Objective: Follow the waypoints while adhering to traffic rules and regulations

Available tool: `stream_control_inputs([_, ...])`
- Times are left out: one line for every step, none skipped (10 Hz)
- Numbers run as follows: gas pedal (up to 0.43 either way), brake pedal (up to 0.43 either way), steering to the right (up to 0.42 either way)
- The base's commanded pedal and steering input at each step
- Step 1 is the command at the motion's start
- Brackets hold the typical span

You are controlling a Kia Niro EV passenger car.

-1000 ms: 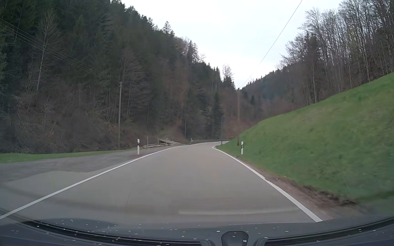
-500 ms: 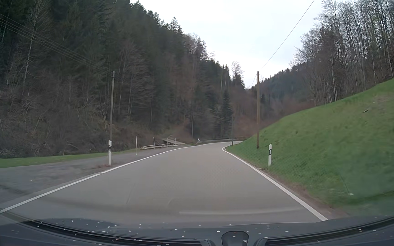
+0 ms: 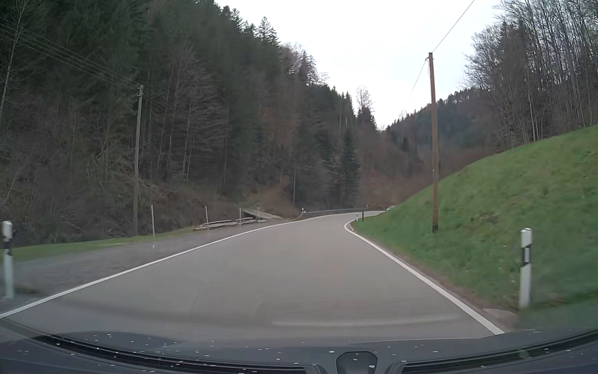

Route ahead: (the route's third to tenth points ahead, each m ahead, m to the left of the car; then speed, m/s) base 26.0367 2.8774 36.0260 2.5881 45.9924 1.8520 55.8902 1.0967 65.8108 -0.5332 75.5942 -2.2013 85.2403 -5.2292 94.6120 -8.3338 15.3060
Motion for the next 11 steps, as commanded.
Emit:
stream_control_inputs([0.087,0.000,-0.005])
stream_control_inputs([0.000,0.000,-0.005])
stream_control_inputs([0.000,0.000,-0.005])
stream_control_inputs([0.000,0.000,-0.005])
stream_control_inputs([0.000,0.000,-0.001])
stream_control_inputs([0.000,0.000,0.001])
stream_control_inputs([0.000,0.000,0.001])
stream_control_inputs([0.000,0.000,0.002])
stream_control_inputs([0.000,0.000,0.002])
stream_control_inputs([0.000,0.000,0.002])
stream_control_inputs([0.000,0.000,0.000])
